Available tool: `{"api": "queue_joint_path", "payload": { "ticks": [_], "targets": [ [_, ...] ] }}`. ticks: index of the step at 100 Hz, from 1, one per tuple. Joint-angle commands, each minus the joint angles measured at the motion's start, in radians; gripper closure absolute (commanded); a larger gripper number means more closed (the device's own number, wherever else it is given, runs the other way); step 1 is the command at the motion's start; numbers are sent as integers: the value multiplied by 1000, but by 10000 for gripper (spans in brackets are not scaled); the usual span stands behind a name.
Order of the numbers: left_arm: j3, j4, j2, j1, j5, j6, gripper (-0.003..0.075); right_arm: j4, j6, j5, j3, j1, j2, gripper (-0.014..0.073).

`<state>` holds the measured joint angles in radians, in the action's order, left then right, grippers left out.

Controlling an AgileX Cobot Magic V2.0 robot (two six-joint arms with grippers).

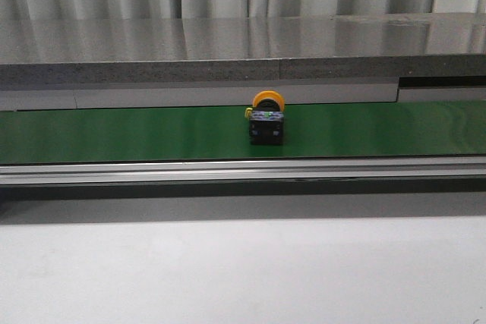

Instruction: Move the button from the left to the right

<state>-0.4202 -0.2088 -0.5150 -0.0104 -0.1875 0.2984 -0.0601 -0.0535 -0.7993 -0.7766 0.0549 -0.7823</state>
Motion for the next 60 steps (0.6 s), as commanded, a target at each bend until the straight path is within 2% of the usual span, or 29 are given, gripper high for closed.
{"api": "queue_joint_path", "payload": {
  "ticks": [1,42,60],
  "targets": [
    [-28,-14,-1,-7,84,1,740,-12,2,68,-47,1,-28,-70],
    [-28,-14,-1,-7,84,1,740,-20,11,92,-205,3,-302,-70],
    [-28,-14,-1,-7,84,1,740,-24,18,110,-282,46,-432,-70]
  ]
}}
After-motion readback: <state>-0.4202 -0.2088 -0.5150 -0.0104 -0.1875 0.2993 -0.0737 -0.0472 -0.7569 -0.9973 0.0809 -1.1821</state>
